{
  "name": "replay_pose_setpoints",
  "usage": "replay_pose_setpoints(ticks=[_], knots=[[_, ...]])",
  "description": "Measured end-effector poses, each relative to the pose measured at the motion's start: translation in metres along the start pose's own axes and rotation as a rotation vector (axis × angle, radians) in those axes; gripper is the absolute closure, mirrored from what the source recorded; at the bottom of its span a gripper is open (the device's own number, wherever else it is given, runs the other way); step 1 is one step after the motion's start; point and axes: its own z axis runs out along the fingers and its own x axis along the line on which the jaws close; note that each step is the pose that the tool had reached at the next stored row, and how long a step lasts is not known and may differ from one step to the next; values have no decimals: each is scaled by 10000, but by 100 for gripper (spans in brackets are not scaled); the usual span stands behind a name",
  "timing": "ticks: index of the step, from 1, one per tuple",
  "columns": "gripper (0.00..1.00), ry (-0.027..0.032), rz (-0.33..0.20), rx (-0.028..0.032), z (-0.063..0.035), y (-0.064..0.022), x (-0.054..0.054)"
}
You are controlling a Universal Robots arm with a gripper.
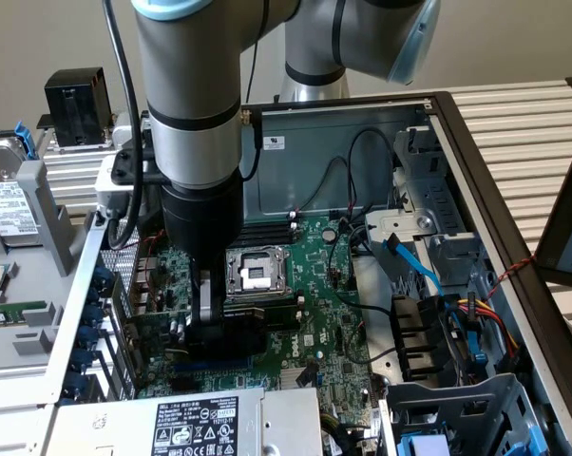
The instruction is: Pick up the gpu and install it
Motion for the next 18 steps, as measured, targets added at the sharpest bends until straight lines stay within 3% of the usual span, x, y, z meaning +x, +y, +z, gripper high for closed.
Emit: replay_pose_setpoints(ticks=[18], knots=[[73, 0, -10, 1, 11, 16, 0]])
